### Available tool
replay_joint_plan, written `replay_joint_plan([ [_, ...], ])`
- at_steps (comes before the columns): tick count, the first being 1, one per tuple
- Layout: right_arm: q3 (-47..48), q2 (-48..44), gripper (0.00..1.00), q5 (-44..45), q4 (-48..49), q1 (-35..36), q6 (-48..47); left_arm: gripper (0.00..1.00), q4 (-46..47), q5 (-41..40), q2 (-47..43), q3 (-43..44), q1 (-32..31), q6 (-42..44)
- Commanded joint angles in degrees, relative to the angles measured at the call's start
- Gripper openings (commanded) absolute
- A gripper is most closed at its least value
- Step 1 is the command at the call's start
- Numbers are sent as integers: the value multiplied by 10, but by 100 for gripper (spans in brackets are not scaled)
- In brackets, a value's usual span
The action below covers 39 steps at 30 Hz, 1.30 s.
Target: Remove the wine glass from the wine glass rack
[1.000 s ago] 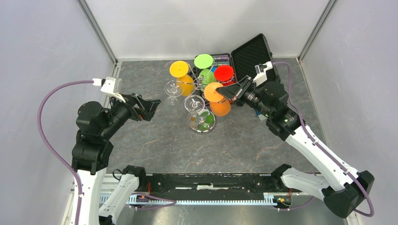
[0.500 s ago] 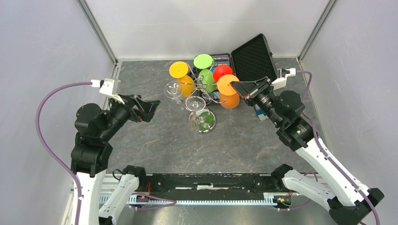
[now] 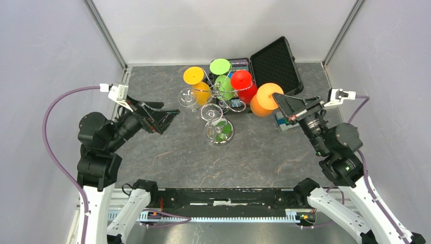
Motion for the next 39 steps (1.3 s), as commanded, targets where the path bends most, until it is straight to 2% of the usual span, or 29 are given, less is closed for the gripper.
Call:
replay_joint_plan([
  [1, 34, -13, 0, -29, 94, -1, -16, 100, 144, 108, 14, 14, -1, -128],
  [7, 14, -6, 0, -127, 281, -1, 35, 100, 358, 145, 61, -18, -2, -388],
  [12, 5, 27, 0, -186, 438, -2, 88, 100, 418, 123, 98, -27, -19, -485],
  [17, -18, 72, 0, -223, 569, -1, 170, 100, 478, 98, 158, -25, -101, -528],
  [20, -39, 89, 0, -225, 617, 0, 210, 100, 541, 92, 196, -23, -151, -555],
  [25, -47, 104, 0, -212, 655, 20, 222, 99, 578, 86, 224, -8, -188, -571],
  [28, -51, 115, 0, -207, 659, 39, 224, 94, 604, 95, 235, 3, -204, -581],
  [31, -60, 124, 0, -195, 665, 54, 221, 83, 638, 118, 242, 10, -219, -598],
  [36, -93, 106, 0, -148, 658, 60, 200, 74, 675, 129, 208, -17, -223, -606],
  [39, -109, 101, 0, -126, 667, 59, 199, 64, 690, 136, 196, -31, -223, -611],
])
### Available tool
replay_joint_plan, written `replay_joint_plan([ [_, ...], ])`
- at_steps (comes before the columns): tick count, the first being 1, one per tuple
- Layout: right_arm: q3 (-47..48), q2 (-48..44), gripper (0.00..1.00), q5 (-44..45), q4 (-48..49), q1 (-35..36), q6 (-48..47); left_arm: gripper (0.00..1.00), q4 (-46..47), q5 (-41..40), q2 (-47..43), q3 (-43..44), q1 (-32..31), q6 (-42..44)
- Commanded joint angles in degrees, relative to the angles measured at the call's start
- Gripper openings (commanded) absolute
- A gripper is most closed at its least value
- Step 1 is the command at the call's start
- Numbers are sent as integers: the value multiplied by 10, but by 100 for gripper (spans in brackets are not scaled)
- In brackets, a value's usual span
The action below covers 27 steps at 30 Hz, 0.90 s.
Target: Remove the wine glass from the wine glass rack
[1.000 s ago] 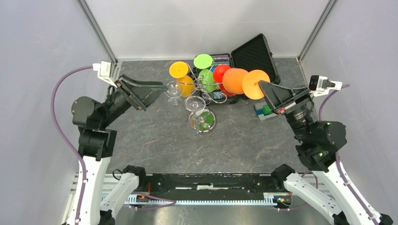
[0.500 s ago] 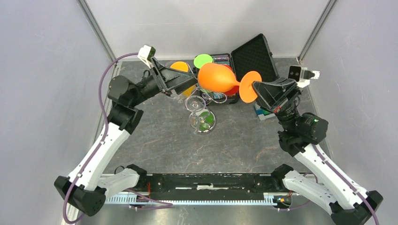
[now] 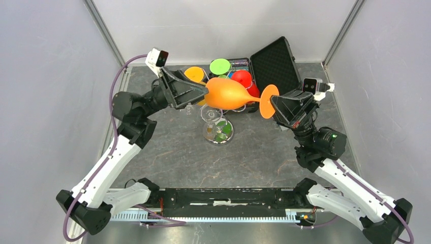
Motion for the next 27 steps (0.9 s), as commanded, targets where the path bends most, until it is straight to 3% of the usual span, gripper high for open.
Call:
replay_joint_plan([
  [1, -21, -13, 0, 47, 33, 2, -8, 63, 85, 26, -27, -14, -2, -40],
  [7, -36, -2, 0, 63, 39, 3, -1, 54, 156, 58, -18, -13, -2, -86],
  [13, -41, 6, 0, 66, 36, 4, -1, 32, 169, 83, -18, -1, -3, -81],
  [17, -44, 11, 0, 71, 29, 4, -3, 31, 192, 103, -8, 8, -3, -94],
  [23, -44, 11, 0, 68, 5, 5, -7, 39, 208, 115, 11, 17, -4, -100],
  [27, -39, 16, 0, 65, -7, 5, -8, 36, 246, 116, 30, 24, -14, -117],
])
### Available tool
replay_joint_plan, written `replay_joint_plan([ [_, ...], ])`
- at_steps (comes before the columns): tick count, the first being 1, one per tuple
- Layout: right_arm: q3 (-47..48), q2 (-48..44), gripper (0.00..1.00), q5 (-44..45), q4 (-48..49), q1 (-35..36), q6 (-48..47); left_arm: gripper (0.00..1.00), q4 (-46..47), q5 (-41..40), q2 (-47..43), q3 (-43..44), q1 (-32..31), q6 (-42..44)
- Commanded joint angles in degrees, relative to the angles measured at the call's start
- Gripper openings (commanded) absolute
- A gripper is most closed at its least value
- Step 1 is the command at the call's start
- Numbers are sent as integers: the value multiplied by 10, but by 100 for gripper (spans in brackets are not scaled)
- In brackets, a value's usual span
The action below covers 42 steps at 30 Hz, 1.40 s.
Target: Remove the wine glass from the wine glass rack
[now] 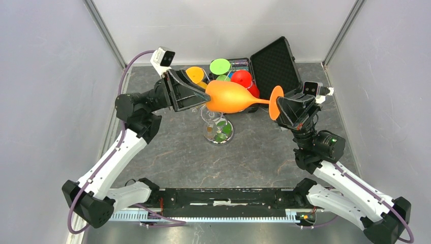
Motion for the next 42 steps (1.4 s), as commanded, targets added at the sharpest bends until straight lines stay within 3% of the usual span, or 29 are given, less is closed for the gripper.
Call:
replay_joint_plan([
  [1, -3, 18, 0, 25, -62, -5, -39, 32, 95, 32, 5, 39, -18, -39],
  [8, -7, 37, 0, 12, -47, -5, -24, 2, 82, 35, -3, 31, -26, -17],
  [13, -15, 42, 1, 10, -32, -5, -30, 2, 14, 25, -33, 24, -25, 66],
  [15, -14, 43, 11, 12, -27, -5, -36, 2, -23, 6, -45, 32, -25, 111],
  [17, -8, 46, 13, 7, -23, -5, -43, 2, -53, -6, -49, 49, -26, 150],
  [21, 7, 57, 18, -4, -16, -5, -44, 2, -38, -8, -37, 60, -25, 146],
  [25, 27, 85, 47, -29, -12, -5, -49, 2, -22, -25, -28, 55, -26, 128],
  [30, 40, 119, 61, -59, 18, -5, -40, 2, -66, -45, -32, 75, -25, 170],
  [42, 25, 45, 91, 1, -60, -7, -178, 2, -463, -216, -85, 194, -24, 521],
])
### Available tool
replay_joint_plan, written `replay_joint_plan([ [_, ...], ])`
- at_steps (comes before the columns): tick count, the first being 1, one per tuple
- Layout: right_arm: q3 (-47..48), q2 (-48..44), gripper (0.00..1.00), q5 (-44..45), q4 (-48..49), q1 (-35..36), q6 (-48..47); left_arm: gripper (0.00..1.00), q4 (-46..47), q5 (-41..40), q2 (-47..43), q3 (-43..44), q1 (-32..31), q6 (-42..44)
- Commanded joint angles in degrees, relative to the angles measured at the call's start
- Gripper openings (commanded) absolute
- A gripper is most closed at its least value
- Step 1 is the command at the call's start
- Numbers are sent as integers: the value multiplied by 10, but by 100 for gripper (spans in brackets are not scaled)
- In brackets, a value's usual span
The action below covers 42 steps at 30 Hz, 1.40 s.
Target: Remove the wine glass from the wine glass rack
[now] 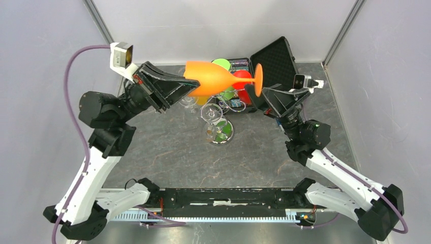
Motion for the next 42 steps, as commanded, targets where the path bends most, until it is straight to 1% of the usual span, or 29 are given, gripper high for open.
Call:
replay_joint_plan([
  [1, -7, -47, 93, 19, -52, 2, -103, 2, -179, -108, -19, 53, -3, 186],
  [5, -4, -81, 96, 39, -112, 2, -184, 2, -300, -182, -26, 90, -3, 262],
  [7, 9, -95, 96, 37, -155, 2, -230, 2, -374, -242, -29, 118, -3, 299],
  [11, 75, -129, 93, 38, -338, 2, -359, 2, -527, -424, -14, 186, -3, 379],
  [14, 105, -152, 89, 69, -457, 2, -404, 2, -621, -572, 19, 215, -3, 406],
  [15, 102, -165, 88, 92, -473, 2, -411, 2, -632, -621, 26, 204, -3, 403],
  [17, 87, -190, 87, 122, -494, 2, -428, 2, -632, -677, 27, 166, -3, 401],
  [19, 76, -213, 86, 153, -513, 2, -430, 2, -633, -721, 34, 140, -2, 400],
  [21, 74, -227, 86, 169, -530, 2, -438, 2, -651, -759, 54, 139, 5, 400],
  [22, 76, -230, 86, 172, -542, 2, -444, 2, -658, -766, 68, 143, 12, 400],
  [24, 85, -233, 86, 177, -565, 2, -457, 2, -663, -738, 94, 142, 51, 399],
  [28, 106, -231, 86, 185, -618, 2, -475, 2, -684, -578, 166, 130, 162, 388],
  [33, 102, -239, 86, 199, -649, 2, -477, 2, -651, -470, 226, 76, 228, 387],
  [36, 99, -241, 86, 198, -654, 2, -475, 2, -646, -430, 267, 64, 253, 383],
  [39, 96, -239, 87, 197, -654, 2, -474, 2, -625, -416, 302, 56, 279, 384],
  [42, 99, -230, 88, 192, -654, 2, -477, 2, -620, -408, 335, 73, 297, 386],
])
